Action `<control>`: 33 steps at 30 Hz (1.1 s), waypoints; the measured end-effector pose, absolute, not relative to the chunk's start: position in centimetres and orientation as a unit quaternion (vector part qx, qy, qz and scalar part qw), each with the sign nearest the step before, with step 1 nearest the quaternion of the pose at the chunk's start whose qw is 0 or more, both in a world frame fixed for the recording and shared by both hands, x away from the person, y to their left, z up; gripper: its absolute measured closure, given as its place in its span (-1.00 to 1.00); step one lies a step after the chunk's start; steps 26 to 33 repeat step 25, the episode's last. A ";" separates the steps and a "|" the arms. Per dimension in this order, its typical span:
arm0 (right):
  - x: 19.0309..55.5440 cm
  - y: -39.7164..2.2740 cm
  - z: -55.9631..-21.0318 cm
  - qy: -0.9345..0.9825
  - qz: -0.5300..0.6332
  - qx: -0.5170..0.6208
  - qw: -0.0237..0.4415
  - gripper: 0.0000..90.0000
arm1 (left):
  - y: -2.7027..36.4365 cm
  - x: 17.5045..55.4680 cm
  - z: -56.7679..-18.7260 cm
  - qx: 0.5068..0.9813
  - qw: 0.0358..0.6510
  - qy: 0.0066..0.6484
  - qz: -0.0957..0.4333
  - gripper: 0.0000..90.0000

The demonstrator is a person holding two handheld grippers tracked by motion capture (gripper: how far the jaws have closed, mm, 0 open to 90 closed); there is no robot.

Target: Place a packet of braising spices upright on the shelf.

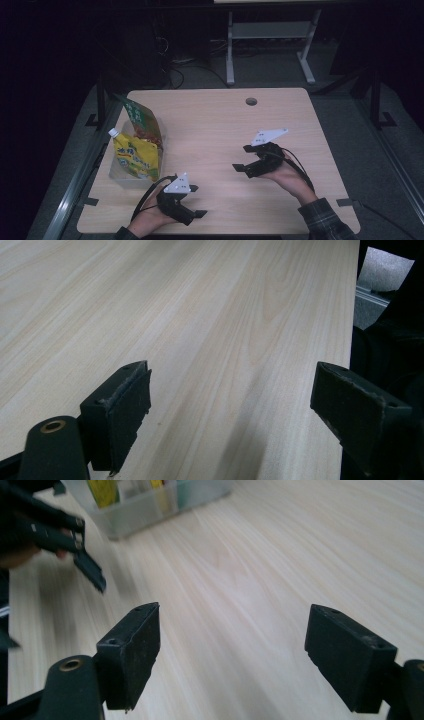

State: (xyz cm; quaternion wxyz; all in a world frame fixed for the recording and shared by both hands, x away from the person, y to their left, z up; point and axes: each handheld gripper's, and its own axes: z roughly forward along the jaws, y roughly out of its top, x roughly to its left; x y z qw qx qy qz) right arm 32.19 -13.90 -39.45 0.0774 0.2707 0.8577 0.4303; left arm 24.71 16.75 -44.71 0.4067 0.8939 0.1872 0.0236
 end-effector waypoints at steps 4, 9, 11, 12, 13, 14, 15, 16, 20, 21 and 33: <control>30.7 -15.6 -40.2 0.857 0.425 0.280 0.079 -0.51 | 16.8 24.7 -44.8 0.896 0.402 0.186 0.024 -0.65; 28.8 -17.6 -41.6 0.856 0.415 0.295 0.088 -0.49 | 16.7 24.7 -44.8 0.896 0.401 0.189 0.022 -0.65; 28.2 -18.4 -42.1 0.855 0.412 0.303 0.090 -0.49 | 16.7 24.7 -44.8 0.897 0.399 0.188 0.021 -0.65; 27.9 -18.8 -42.3 0.853 0.412 0.307 0.088 -0.50 | 16.8 24.7 -44.8 0.898 0.398 0.185 0.022 -0.65; 27.6 -19.1 -42.4 0.851 0.413 0.311 0.088 -0.51 | 16.8 24.7 -44.8 0.898 0.398 0.186 0.023 -0.65; 27.4 -19.4 -42.6 0.850 0.414 0.315 0.088 -0.52 | 16.7 24.7 -44.8 0.898 0.398 0.187 0.022 -0.65; 27.2 -19.6 -42.7 0.847 0.416 0.318 0.088 -0.52 | 16.7 24.7 -44.8 0.898 0.398 0.188 0.022 -0.65; 27.0 -19.8 -42.7 0.846 0.416 0.322 0.087 -0.53 | 16.7 24.7 -44.8 0.897 0.399 0.188 0.022 -0.65; 26.6 -20.2 -42.9 0.842 0.420 0.325 0.096 -0.54 | 16.6 24.7 -44.8 0.899 0.396 0.186 0.022 -0.65; 26.6 -20.3 -42.9 0.842 0.420 0.325 0.097 -0.54 | 16.6 24.8 -44.9 0.900 0.395 0.184 0.023 -0.65; 26.7 -20.3 -43.1 0.841 0.421 0.326 0.094 -0.56 | 16.5 24.7 -44.8 0.900 0.395 0.184 0.023 -0.65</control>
